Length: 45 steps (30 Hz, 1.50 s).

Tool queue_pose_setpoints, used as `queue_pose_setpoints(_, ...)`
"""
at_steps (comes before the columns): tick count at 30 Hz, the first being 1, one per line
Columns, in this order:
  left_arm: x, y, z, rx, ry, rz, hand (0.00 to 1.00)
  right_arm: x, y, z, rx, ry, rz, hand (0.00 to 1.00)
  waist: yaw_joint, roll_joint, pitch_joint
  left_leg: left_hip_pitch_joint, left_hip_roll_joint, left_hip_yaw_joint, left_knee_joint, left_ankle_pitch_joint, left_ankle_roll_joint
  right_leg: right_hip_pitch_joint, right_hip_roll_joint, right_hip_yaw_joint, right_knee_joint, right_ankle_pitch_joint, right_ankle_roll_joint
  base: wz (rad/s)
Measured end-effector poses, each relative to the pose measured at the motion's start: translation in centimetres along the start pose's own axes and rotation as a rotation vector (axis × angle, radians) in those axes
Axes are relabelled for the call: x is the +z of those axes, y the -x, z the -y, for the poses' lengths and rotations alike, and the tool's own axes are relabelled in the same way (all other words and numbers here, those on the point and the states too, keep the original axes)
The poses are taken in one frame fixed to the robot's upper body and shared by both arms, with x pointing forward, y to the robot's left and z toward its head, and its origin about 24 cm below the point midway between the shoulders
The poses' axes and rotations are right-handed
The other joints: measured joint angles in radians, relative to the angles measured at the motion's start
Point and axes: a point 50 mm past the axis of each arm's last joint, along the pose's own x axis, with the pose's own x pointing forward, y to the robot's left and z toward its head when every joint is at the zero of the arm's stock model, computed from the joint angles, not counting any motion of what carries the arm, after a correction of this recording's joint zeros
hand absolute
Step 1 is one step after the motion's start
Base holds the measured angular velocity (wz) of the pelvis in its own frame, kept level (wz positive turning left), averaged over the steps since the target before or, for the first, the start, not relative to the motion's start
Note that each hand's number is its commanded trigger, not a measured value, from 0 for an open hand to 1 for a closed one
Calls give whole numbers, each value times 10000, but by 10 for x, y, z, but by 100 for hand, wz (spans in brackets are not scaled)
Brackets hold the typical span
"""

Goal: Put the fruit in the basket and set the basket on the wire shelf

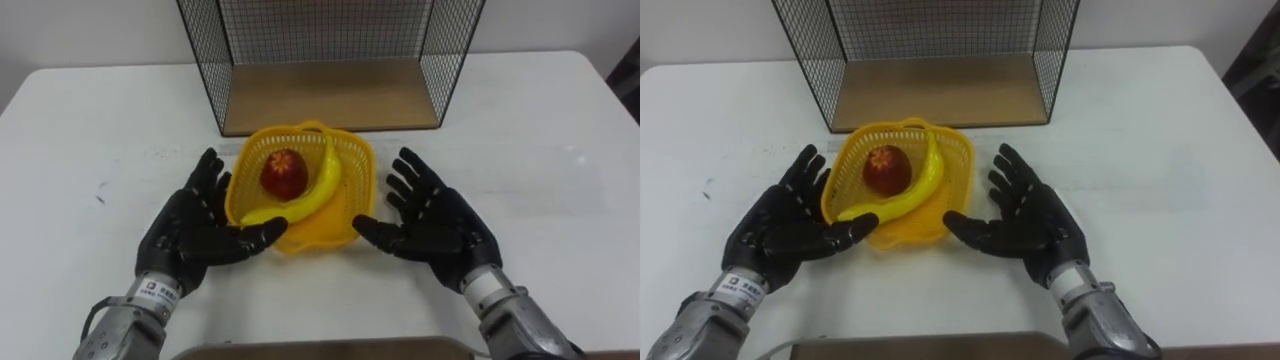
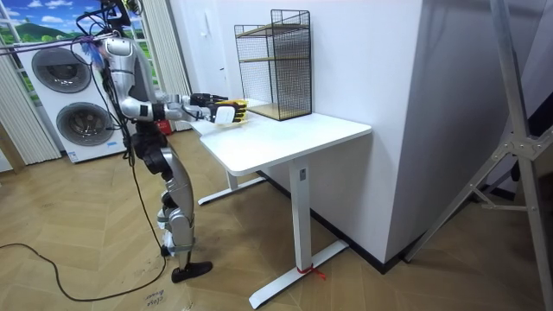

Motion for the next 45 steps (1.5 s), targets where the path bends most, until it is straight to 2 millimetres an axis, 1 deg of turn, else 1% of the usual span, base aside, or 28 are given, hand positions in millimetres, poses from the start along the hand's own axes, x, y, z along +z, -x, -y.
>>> queue_pose_setpoints(9, 2, -3, 4, -465, -24, 63, 0, -2, -1, -4, 240, 237, -136, 0, 0, 5, -5, -36, -6, 2, 17, 0, 0, -52, -7, 3, 17, 6, -11, 0)
queue_pose_setpoints(23, 2, -3, 4, -510, -24, 63, 0, 2, -5, -6, 328, 303, -6, 0, -5, 0, -8, -37, -6, 12, 23, 0, 0, -62, -9, 3, 13, 5, -11, 0)
queue_pose_setpoints(33, 1, -3, 7, -660, -20, 24, 0, 2, -5, -7, 463, 499, -15, 0, -4, -4, -22, -1, 4, 234, 2, 1, 1, -82, -29, 39, 11, 5, -10, -1)
queue_pose_setpoints(45, -3, -6, 15, -971, 28, -122, 0, 6, -9, -8, 454, 550, 125, 0, -36, -10, -25, 25, 3, 257, -3, 3, 2, -47, -28, 33, -29, 5, -9, 0)
